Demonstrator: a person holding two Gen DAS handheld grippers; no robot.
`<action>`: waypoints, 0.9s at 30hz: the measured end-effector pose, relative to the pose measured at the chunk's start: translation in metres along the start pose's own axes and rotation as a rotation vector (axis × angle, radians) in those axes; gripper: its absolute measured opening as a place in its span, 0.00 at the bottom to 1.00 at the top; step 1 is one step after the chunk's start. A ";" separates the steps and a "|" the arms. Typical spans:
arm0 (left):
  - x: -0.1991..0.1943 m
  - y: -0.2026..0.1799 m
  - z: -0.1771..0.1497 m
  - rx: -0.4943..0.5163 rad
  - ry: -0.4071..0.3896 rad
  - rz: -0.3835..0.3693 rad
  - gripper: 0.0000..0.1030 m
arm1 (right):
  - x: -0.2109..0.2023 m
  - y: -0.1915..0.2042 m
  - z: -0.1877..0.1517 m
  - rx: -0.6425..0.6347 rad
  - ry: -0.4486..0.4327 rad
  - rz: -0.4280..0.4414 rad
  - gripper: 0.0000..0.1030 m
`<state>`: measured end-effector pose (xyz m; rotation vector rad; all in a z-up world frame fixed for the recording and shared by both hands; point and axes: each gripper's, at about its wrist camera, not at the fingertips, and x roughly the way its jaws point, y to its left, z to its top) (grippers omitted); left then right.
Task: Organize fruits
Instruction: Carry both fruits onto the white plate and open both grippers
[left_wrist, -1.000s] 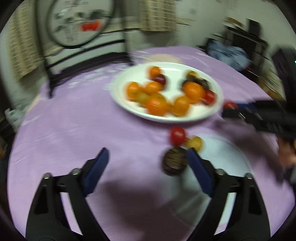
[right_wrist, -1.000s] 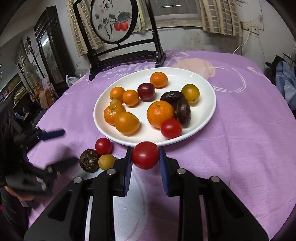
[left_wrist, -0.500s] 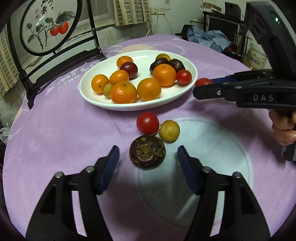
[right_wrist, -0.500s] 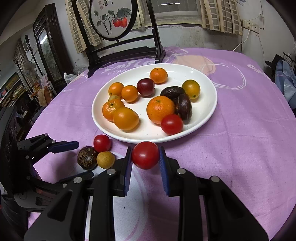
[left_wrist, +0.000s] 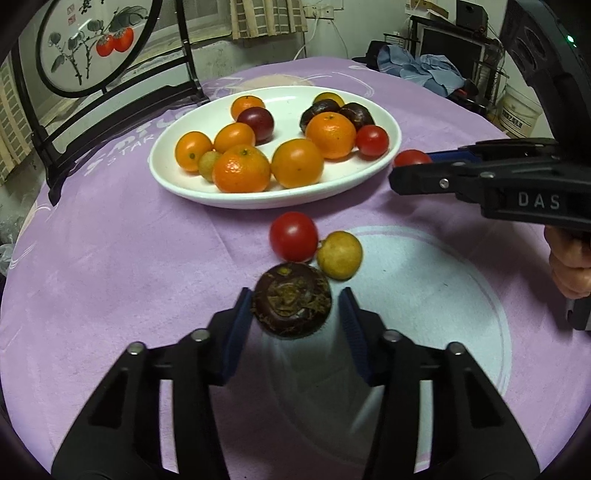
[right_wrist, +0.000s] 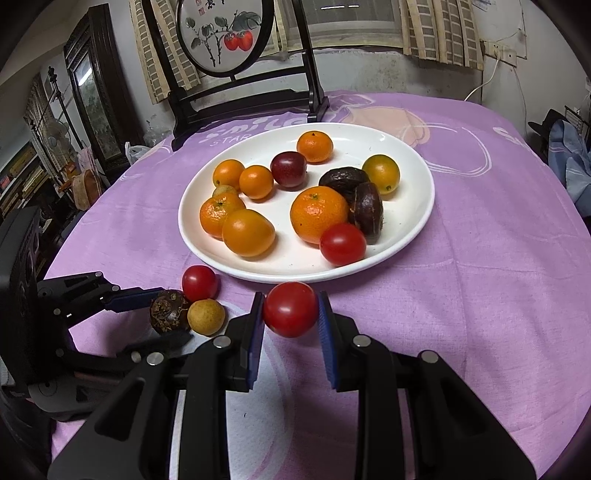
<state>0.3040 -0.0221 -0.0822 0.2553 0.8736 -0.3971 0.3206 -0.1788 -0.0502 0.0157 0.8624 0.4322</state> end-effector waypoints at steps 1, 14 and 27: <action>0.000 0.002 0.000 -0.010 0.003 -0.009 0.43 | 0.000 0.000 0.000 -0.001 0.001 0.002 0.27; -0.044 0.008 0.007 -0.104 -0.109 -0.025 0.43 | -0.006 0.023 -0.004 -0.073 0.009 0.146 0.28; -0.026 0.032 0.090 -0.290 -0.239 0.132 0.43 | 0.003 -0.011 0.049 0.104 -0.256 0.068 0.28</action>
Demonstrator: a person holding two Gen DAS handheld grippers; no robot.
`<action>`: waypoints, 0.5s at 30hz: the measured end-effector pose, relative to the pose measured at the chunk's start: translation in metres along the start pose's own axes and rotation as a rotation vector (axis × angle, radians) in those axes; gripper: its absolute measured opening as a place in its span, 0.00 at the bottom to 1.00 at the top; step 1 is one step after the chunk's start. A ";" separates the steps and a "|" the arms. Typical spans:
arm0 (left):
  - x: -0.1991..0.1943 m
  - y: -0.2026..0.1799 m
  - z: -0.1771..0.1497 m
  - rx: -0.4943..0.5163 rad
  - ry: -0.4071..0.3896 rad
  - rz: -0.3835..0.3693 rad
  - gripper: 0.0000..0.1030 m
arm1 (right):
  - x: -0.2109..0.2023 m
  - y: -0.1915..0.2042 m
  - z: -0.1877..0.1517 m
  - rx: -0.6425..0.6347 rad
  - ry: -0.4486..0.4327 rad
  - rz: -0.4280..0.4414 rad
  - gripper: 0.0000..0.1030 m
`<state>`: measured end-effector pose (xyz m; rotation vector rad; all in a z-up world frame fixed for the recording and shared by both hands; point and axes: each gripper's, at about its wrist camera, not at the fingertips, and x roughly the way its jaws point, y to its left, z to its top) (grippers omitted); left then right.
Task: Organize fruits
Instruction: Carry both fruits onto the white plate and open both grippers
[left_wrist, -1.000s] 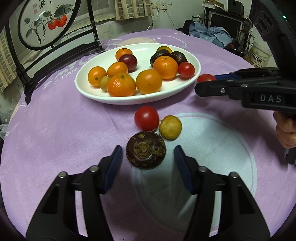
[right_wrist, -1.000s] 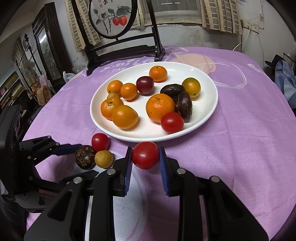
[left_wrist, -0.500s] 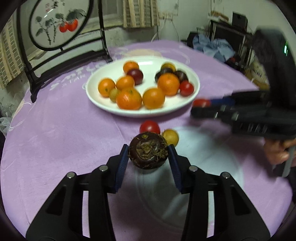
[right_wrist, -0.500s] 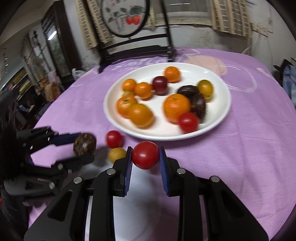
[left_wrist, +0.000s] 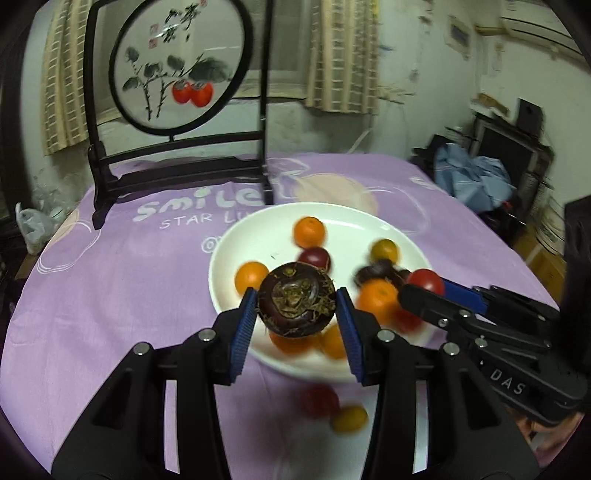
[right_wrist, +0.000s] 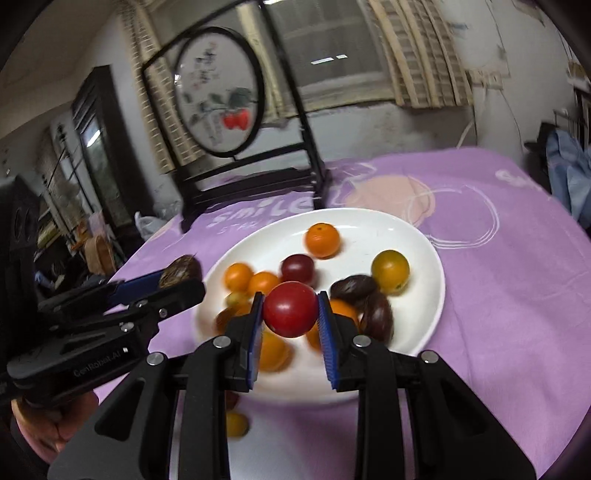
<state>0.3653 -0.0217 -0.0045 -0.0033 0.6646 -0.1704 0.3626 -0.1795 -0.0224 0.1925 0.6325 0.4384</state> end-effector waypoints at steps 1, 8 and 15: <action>0.009 0.001 0.002 -0.011 0.010 0.019 0.43 | 0.009 -0.008 0.003 0.028 0.006 0.005 0.28; 0.021 0.008 0.002 -0.046 0.010 0.116 0.82 | 0.007 -0.022 0.007 0.090 0.000 0.065 0.62; -0.006 0.023 -0.010 -0.093 0.017 0.145 0.92 | -0.019 0.010 -0.008 -0.028 0.034 0.066 0.62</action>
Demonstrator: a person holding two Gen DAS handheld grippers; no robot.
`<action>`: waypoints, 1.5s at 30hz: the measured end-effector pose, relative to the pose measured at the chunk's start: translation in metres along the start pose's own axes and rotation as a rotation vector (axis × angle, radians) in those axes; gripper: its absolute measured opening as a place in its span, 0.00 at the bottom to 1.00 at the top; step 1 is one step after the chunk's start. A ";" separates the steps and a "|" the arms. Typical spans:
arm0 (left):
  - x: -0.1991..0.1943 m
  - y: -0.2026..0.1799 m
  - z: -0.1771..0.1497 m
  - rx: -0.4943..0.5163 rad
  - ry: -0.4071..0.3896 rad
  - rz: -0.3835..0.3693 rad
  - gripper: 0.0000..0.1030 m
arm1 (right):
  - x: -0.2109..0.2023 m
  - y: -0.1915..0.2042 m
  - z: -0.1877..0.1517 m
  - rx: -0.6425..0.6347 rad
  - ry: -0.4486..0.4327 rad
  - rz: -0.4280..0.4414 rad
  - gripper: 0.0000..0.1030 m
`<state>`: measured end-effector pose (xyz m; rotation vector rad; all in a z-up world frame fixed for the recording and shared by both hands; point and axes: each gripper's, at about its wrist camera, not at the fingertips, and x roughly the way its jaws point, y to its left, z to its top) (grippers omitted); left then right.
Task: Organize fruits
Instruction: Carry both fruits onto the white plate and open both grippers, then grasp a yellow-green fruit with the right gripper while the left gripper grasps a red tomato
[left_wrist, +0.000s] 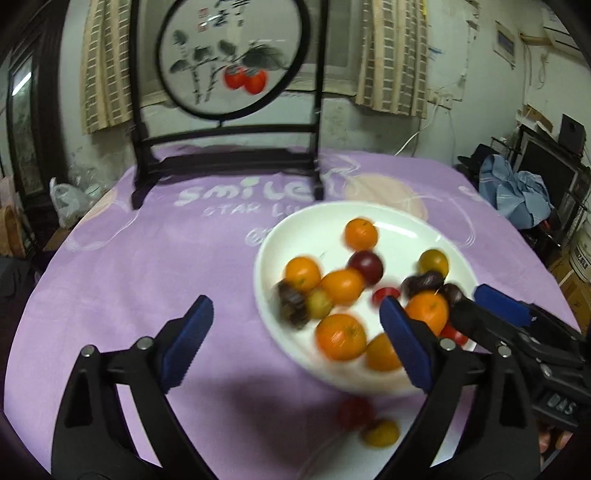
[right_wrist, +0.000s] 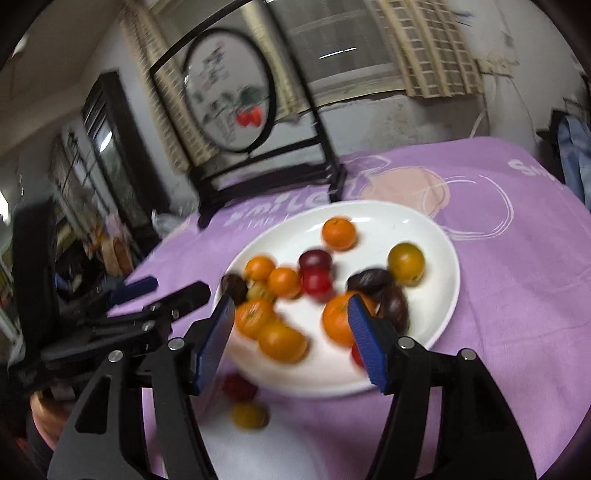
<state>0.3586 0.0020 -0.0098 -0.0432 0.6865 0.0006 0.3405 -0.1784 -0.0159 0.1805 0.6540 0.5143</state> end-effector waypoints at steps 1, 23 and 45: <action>-0.003 0.007 -0.006 0.002 0.012 0.021 0.93 | -0.001 0.009 -0.005 -0.037 0.032 -0.025 0.62; -0.019 0.051 -0.030 -0.092 0.063 0.147 0.94 | 0.044 0.069 -0.067 -0.396 0.296 -0.074 0.42; -0.003 0.035 -0.038 -0.019 0.107 0.140 0.94 | -0.009 0.020 -0.023 -0.046 0.202 0.030 0.29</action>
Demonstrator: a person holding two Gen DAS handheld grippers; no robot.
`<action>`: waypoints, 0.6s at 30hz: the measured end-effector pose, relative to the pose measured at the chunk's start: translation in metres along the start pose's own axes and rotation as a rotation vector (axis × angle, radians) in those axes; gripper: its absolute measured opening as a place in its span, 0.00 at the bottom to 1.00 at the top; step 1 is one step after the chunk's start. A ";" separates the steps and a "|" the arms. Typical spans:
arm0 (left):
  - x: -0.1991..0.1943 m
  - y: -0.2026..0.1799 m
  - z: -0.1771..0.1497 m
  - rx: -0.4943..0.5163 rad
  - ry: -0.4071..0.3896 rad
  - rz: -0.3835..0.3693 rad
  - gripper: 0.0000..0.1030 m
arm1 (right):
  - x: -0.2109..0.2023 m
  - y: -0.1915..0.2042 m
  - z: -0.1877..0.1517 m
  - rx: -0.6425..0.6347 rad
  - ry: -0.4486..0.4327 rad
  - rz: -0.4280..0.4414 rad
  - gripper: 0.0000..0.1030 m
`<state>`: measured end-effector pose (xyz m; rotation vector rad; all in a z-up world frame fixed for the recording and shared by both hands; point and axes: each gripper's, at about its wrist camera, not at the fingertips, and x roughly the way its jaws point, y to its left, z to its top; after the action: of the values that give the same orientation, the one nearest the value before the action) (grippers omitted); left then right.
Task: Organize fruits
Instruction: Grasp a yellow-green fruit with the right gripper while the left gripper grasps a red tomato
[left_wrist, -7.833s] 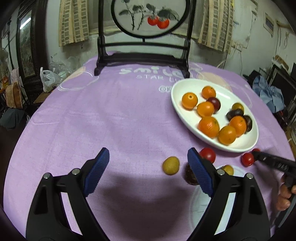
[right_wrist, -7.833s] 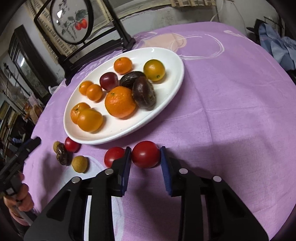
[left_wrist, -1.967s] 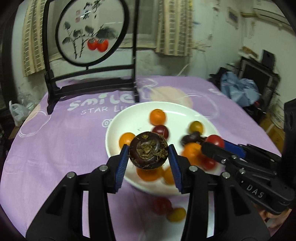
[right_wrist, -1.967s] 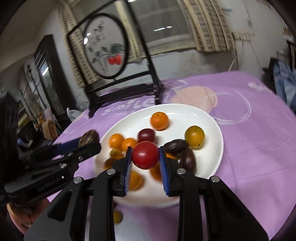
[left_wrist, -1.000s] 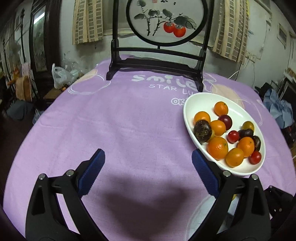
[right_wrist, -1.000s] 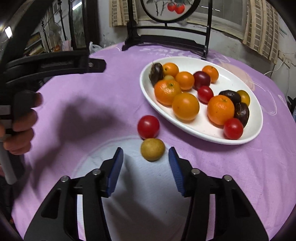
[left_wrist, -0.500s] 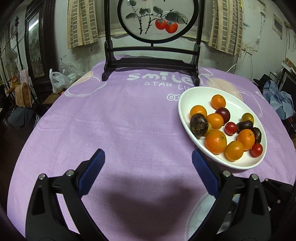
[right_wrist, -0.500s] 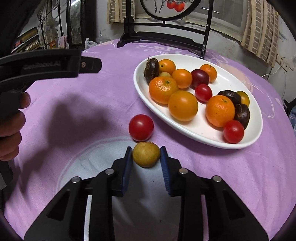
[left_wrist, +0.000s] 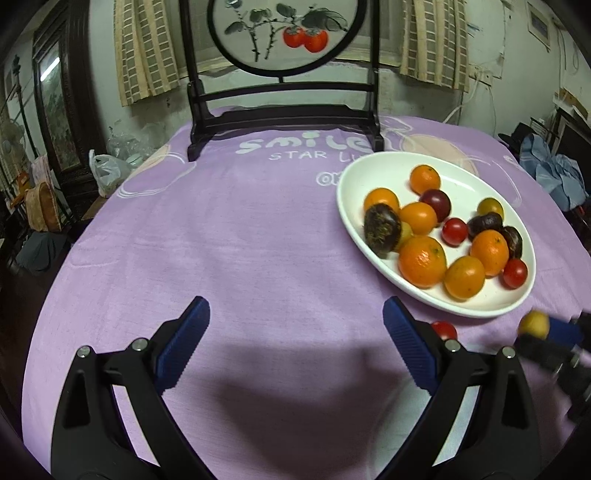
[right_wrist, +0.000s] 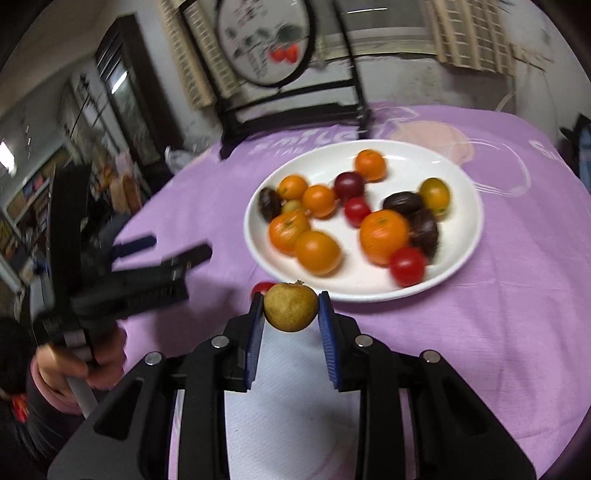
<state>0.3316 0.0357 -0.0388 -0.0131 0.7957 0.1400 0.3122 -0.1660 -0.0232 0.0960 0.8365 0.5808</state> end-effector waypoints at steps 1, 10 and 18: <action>0.001 -0.003 -0.001 0.010 0.008 -0.016 0.94 | -0.002 -0.005 0.001 0.023 -0.007 -0.008 0.29; 0.001 -0.042 -0.016 0.189 0.031 -0.190 0.91 | -0.002 -0.020 0.001 0.096 0.005 -0.035 0.29; 0.002 -0.070 -0.030 0.294 0.016 -0.242 0.73 | -0.001 -0.017 0.001 0.074 0.009 -0.041 0.29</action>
<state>0.3208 -0.0350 -0.0647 0.1670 0.8181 -0.2071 0.3201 -0.1806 -0.0274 0.1434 0.8670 0.5123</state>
